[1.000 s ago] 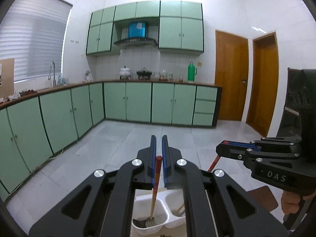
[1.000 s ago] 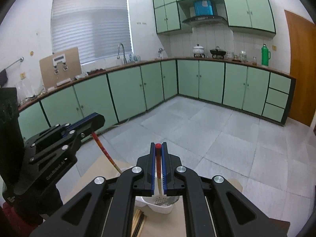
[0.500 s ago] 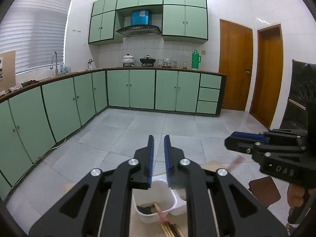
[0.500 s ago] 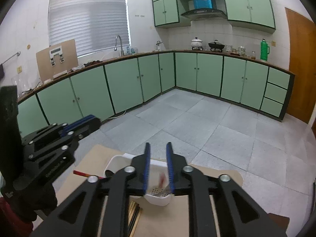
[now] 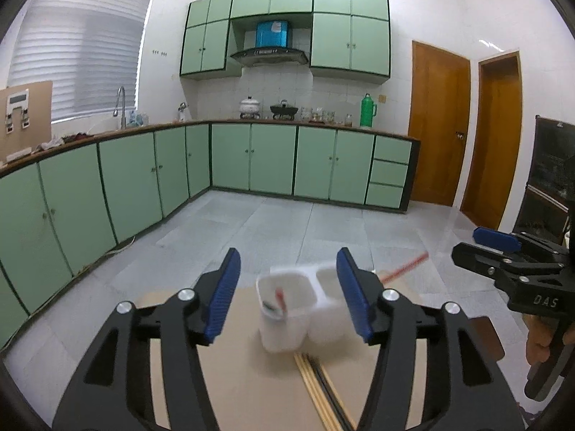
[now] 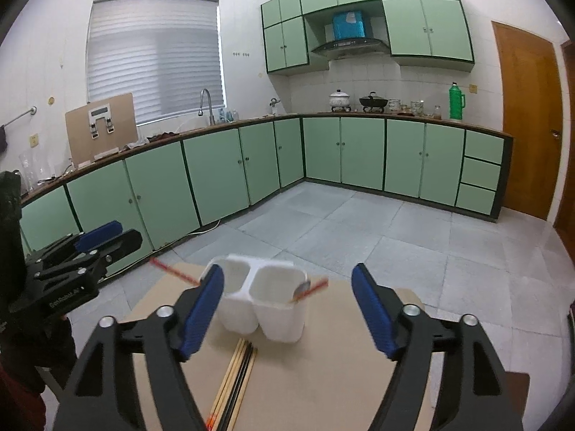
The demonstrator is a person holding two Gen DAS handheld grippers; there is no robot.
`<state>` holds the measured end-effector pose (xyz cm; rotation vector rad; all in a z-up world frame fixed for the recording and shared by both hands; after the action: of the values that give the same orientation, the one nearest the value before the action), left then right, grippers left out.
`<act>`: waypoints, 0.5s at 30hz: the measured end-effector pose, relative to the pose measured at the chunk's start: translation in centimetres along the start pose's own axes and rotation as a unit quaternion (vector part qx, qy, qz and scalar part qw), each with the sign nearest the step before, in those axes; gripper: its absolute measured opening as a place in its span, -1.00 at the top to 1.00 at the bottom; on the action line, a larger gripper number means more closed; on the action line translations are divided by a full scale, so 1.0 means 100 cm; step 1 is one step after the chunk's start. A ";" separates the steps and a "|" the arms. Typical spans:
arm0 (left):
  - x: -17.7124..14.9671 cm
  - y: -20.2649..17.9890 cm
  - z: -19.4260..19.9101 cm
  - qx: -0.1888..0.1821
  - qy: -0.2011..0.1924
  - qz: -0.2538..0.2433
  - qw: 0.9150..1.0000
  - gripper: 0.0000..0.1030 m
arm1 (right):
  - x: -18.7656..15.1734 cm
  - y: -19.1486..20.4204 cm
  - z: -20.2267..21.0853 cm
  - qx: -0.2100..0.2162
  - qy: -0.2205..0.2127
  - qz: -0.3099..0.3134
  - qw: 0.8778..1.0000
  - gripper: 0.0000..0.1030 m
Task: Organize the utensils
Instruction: 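Withdraw both open tools back over the remaining chopsticks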
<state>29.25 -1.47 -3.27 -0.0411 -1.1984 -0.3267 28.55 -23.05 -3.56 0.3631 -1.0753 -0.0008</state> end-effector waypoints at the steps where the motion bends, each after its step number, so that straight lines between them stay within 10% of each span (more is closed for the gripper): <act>1: -0.009 -0.002 0.004 -0.001 0.007 0.002 1.000 -0.11 | -0.009 0.000 0.004 -0.001 0.002 -0.002 1.000 -0.49; 15: -0.129 -0.020 0.014 -0.004 0.114 0.019 0.993 -0.14 | -0.126 -0.008 0.013 -0.035 0.062 -0.021 0.997 -0.54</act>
<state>23.22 -0.18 -14.87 -0.0324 -0.9678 -0.2952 21.55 -22.00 -14.08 0.3190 -0.9428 -0.0531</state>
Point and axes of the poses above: each gripper's, at about its wrist camera, not at the fingertips, and z roughly against the way its jaws point, y to its left, x to its top, the point moved 7 cm from there along -z, roughly the way its jaws point, and after that the axes turned 12 degrees about -z, right-handed, at the moved point
